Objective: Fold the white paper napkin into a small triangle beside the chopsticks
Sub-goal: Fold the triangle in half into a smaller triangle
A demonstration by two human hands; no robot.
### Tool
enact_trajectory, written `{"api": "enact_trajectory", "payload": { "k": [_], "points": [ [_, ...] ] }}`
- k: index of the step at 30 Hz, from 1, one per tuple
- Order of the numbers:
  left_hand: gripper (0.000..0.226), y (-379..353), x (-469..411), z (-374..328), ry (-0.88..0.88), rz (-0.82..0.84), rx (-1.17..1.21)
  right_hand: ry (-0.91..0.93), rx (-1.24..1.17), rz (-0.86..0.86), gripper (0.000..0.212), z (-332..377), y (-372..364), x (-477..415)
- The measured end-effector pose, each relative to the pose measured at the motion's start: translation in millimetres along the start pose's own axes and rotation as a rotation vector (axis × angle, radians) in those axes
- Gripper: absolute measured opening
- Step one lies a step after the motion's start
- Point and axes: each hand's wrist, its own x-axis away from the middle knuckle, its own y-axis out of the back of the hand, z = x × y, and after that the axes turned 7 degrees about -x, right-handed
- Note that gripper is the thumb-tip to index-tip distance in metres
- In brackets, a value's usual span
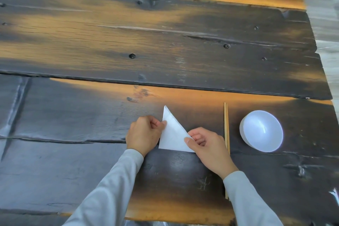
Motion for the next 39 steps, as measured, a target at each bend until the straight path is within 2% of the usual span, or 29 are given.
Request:
{"api": "enact_trajectory", "payload": {
  "k": [14,16,18,21,23,25,28,32,39],
  "points": [
    [0.030,2,-4,-4,0.014,0.001,-0.048,-0.035,0.066,-0.002,0.011,10,7,10],
    [0.030,3,-3,-5,0.009,0.006,-0.052,-0.033,0.090,-0.050,0.013,11,10,16],
    [0.030,5,-3,-6,0.008,0.019,-0.058,-0.001,0.138,-0.169,0.015,11,8,25],
    [0.029,7,-2,-7,0.004,0.035,-0.060,0.154,0.221,-0.326,0.023,19,-12,39],
    [0.029,7,-2,-8,0.004,0.038,-0.065,0.271,0.255,-0.280,0.037,25,-35,47],
    [0.029,7,-2,-9,0.010,0.037,-0.066,0.339,0.359,-0.165,0.057,27,-58,52],
    [0.030,8,-1,-10,0.004,0.034,-0.072,0.346,0.547,-0.071,0.077,20,-82,57],
    [0.030,8,0,-10,0.007,0.035,-0.066,0.273,0.674,-0.064,0.083,-2,-85,63],
    [0.029,7,0,-10,0.022,0.026,-0.065,0.234,0.751,-0.089,0.086,-42,-62,79]
  ]
}}
